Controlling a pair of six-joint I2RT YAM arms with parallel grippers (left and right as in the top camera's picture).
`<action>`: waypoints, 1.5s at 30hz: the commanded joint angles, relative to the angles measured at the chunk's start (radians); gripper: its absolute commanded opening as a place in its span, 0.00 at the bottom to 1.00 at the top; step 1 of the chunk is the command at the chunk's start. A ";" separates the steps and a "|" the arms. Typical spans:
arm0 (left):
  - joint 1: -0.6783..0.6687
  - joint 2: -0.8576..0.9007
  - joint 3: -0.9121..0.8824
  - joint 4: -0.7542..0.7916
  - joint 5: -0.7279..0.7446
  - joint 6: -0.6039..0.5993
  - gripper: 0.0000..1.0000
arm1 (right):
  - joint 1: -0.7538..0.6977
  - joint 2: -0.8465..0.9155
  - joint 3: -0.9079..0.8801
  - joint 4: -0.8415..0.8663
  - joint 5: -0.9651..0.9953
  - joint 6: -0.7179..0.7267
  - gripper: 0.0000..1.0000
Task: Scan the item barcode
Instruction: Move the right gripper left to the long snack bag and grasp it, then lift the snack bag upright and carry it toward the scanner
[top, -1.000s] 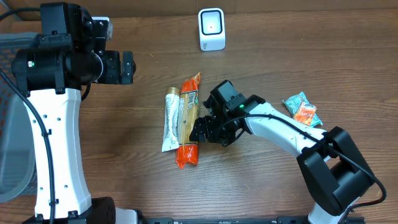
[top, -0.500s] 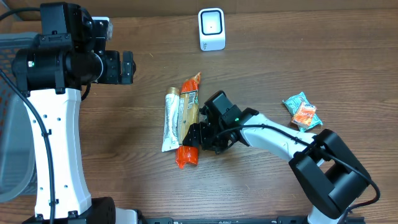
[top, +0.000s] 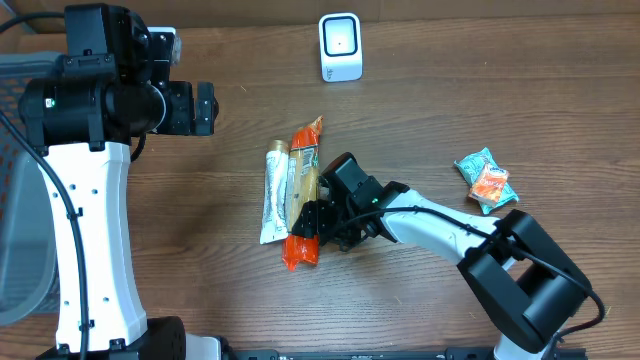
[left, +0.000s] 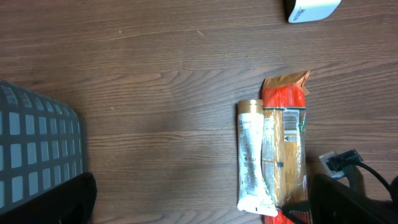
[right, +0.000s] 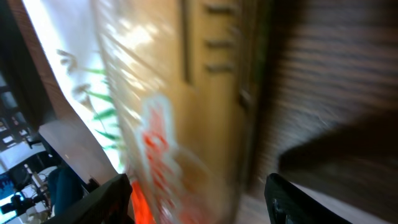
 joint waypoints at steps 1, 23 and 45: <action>0.002 -0.002 0.015 0.004 -0.002 0.012 1.00 | 0.006 0.041 -0.009 0.035 -0.005 0.030 0.70; 0.002 -0.002 0.015 0.004 -0.002 0.012 1.00 | -0.121 -0.075 0.137 -0.358 0.048 -0.248 0.04; 0.002 -0.002 0.015 0.004 -0.002 0.012 1.00 | 0.001 0.068 0.369 -0.874 0.745 -0.400 0.10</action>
